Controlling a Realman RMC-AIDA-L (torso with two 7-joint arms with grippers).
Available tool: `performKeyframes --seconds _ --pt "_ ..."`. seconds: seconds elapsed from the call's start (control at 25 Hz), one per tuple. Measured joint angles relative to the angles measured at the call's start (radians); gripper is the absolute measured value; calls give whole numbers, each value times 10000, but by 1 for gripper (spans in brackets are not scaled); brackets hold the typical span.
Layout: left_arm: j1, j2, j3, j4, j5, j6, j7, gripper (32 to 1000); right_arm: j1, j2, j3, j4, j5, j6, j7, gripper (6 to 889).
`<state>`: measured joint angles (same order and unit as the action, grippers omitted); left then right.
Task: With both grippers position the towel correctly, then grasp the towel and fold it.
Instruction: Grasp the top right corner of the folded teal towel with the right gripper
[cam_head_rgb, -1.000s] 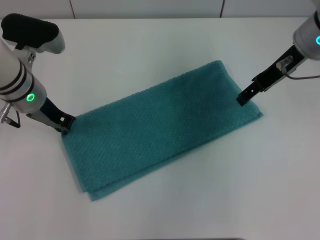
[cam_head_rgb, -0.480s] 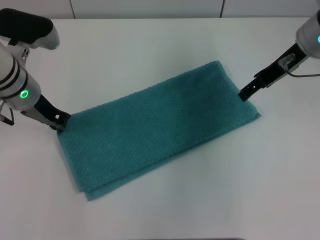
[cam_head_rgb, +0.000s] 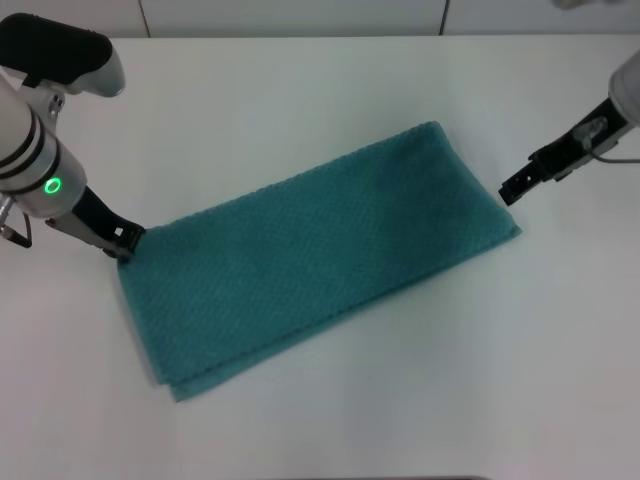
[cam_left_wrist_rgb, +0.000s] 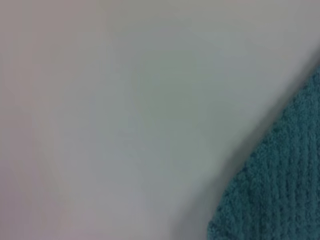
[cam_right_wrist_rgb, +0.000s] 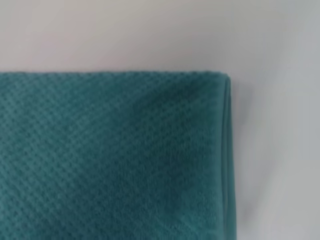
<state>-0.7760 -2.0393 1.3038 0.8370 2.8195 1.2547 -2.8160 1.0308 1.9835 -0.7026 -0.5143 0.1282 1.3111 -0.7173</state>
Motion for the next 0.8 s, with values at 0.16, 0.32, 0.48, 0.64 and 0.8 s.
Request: performKeyframes --seconds 0.16,0.32,0.48,0.64,0.8 --pt "-3 -4 -1 -10 0 0 0 96 -35 7 -36 253 -26 -523 3 851" --pt "-10 -8 0 -21 0 1 -2 96 -84 71 -12 322 6 -856 -33 851" --pt "-34 -9 -1 -36 0 1 -3 96 -106 77 6 822 27 -1426 -55 851" --pt "-48 -17 0 -49 0 -3 -3 96 -114 77 4 1307 34 -1935 -82 851" --pt "-73 -24 -1 -57 -8 -10 -3 96 -206 106 1 1461 37 -2223 -92 852"
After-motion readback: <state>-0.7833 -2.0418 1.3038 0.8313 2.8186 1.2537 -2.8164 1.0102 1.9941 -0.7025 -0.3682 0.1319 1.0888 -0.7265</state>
